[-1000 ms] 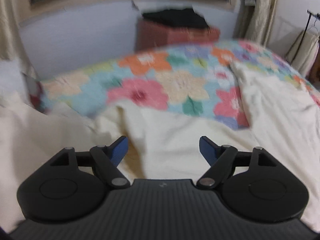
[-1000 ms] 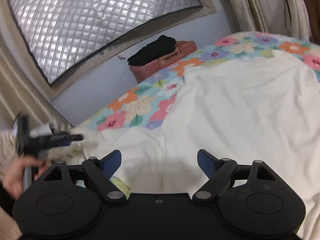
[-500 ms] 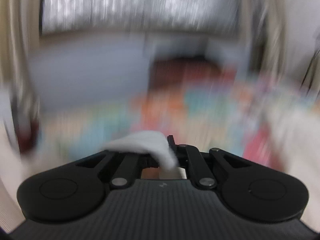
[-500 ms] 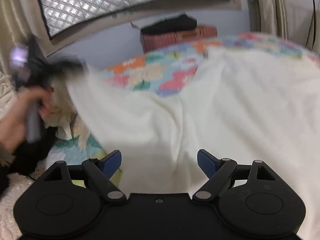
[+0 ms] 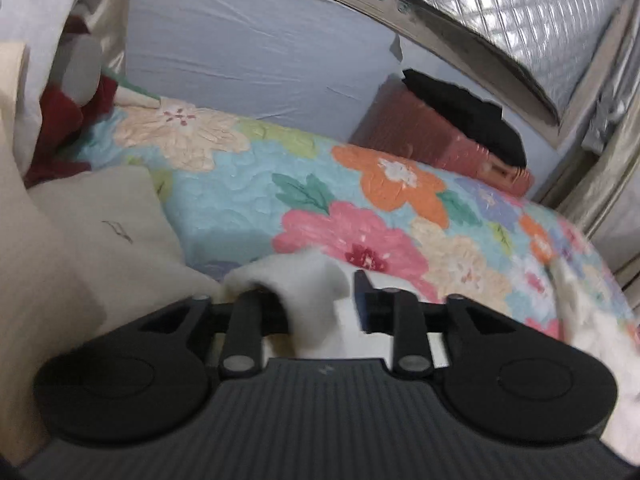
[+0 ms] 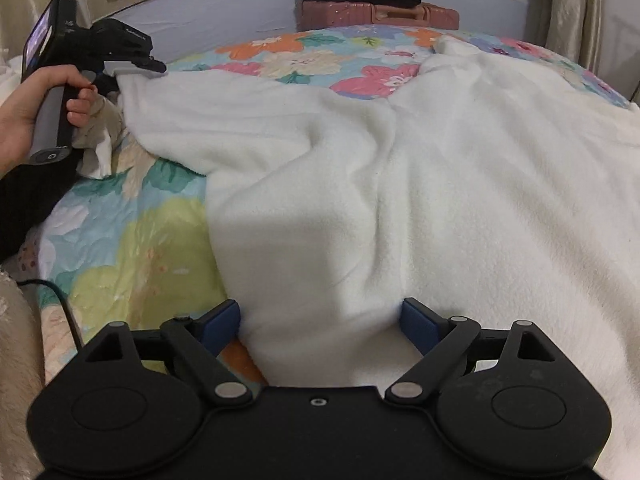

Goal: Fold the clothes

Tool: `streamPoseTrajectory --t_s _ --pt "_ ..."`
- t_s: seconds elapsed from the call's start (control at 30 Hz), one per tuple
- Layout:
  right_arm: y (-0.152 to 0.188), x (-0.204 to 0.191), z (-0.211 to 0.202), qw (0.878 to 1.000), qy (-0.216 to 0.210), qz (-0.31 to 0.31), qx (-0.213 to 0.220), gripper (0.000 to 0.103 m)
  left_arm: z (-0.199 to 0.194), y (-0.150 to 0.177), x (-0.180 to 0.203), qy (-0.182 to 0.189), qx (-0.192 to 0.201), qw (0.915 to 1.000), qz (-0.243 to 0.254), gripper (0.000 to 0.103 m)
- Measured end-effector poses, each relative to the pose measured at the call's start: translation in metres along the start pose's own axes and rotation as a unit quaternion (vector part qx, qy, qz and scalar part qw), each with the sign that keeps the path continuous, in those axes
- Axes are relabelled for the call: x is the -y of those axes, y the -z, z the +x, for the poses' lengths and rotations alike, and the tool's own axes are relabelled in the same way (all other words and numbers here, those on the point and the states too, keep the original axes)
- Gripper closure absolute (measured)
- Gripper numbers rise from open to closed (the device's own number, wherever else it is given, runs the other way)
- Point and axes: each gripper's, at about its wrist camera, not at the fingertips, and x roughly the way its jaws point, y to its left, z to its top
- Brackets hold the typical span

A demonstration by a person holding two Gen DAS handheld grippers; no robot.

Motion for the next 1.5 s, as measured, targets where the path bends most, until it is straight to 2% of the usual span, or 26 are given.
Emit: streamPoseTrajectory --t_s 0.03,0.07,0.1,0.13,0.17,0.23,0.27,0.3,0.37,0.43,0.5,0.57,0.6,0.63,0.67,0.73,0.8,0.87,0.97,1.07,1.17,1.23,1.37,1.43,1.5 --pt "0.001 0.003 -0.001 1.000 -0.004 0.005 0.002 0.011 -0.002 -0.001 -0.001 0.012 0.008 0.9998 -0.013 0.074" --pt "0.002 0.005 -0.001 1.000 -0.008 0.008 0.004 0.011 -0.005 -0.004 0.003 0.028 0.026 0.9993 -0.003 0.099" --pt "0.002 0.006 0.001 1.000 -0.011 0.011 0.006 0.011 -0.009 -0.006 0.008 0.045 0.046 0.9979 0.013 0.099" --pt "0.002 0.007 0.000 1.000 -0.013 0.013 0.008 0.011 -0.021 -0.005 0.022 0.062 0.081 0.9933 0.055 0.099" --pt "0.003 0.007 0.000 1.000 -0.013 0.014 0.009 0.010 -0.036 -0.002 0.039 0.080 0.119 0.9842 0.103 0.099" --pt "0.003 0.003 0.003 1.000 -0.012 0.012 0.009 0.009 -0.062 0.006 0.064 0.113 0.193 0.9561 0.189 0.098" --pt "0.002 0.001 0.004 1.000 -0.010 0.011 0.009 0.008 -0.069 0.009 0.074 0.106 0.210 0.9493 0.209 0.097" --pt "0.002 0.000 0.005 1.000 -0.007 0.009 0.008 0.008 -0.068 0.009 0.079 0.080 0.207 0.9513 0.214 0.096" --pt "0.002 -0.002 0.004 1.000 -0.004 0.003 0.007 0.008 -0.052 0.006 0.075 0.033 0.178 0.9651 0.190 0.092" --pt "0.002 -0.001 0.002 1.000 -0.008 0.000 0.005 0.008 -0.031 0.002 0.060 -0.058 0.130 0.9763 0.163 0.088" --pt "0.003 0.004 -0.004 1.000 -0.018 0.003 0.004 0.009 -0.016 -0.002 0.043 -0.126 0.078 0.9797 0.135 0.085" --pt "0.004 0.011 -0.014 1.000 -0.026 0.012 0.003 0.010 -0.016 -0.005 0.032 -0.145 0.043 0.9834 0.100 0.083" --pt "0.005 0.015 -0.023 0.999 -0.028 0.018 0.007 0.010 -0.023 -0.004 0.034 -0.141 0.042 0.9843 0.097 0.081" --pt "0.007 0.021 -0.033 0.999 -0.029 0.024 0.012 0.010 -0.031 -0.004 0.037 -0.136 0.043 0.9850 0.098 0.069" --pt "0.008 0.027 -0.046 0.999 -0.027 0.029 0.020 0.010 -0.039 -0.003 0.041 -0.130 0.044 0.9856 0.099 0.049" --pt "0.011 0.040 -0.076 0.999 -0.019 0.033 0.039 0.010 -0.064 0.004 0.057 -0.121 0.054 0.9844 0.115 0.034" --pt "0.015 0.061 -0.113 0.997 -0.004 0.046 0.064 0.010 -0.084 0.006 0.073 -0.103 0.057 0.9852 0.124 0.032" --pt "0.023 0.087 -0.152 0.993 0.006 0.073 0.087 0.010 -0.103 0.009 0.089 -0.070 0.046 0.9882 0.128 0.027" --pt "0.040 0.129 -0.209 0.984 0.033 0.131 0.116 0.010 -0.117 0.027 0.109 -0.025 -0.006 0.9886 0.148 0.018" --pt "0.061 0.171 -0.258 0.970 0.040 0.206 0.126 0.010 -0.127 0.059 0.136 0.033 -0.080 0.9785 0.187 0.018" --pt "0.084 0.208 -0.295 0.952 0.034 0.278 0.122 0.010 -0.135 0.097 0.161 0.083 -0.145 0.9648 0.203 0.017" --pt "0.099 0.222 -0.306 0.947 0.059 0.292 0.122 0.009 -0.143 0.127 0.177 0.114 -0.179 0.9538 0.212 0.016" --pt "0.125 0.244 -0.286 0.943 0.147 0.277 0.115 0.009 -0.153 0.188 0.206 0.165 -0.240 0.9283 0.231 0.016" --pt "0.139 0.258 -0.268 0.939 0.167 0.276 0.120 0.009 -0.153 0.212 0.210 0.173 -0.274 0.9209 0.217 0.016" --pt "0.150 0.274 -0.246 0.934 0.165 0.293 0.122 0.016 -0.159 0.236 0.204 0.174 -0.298 0.9196 0.188 0.018"
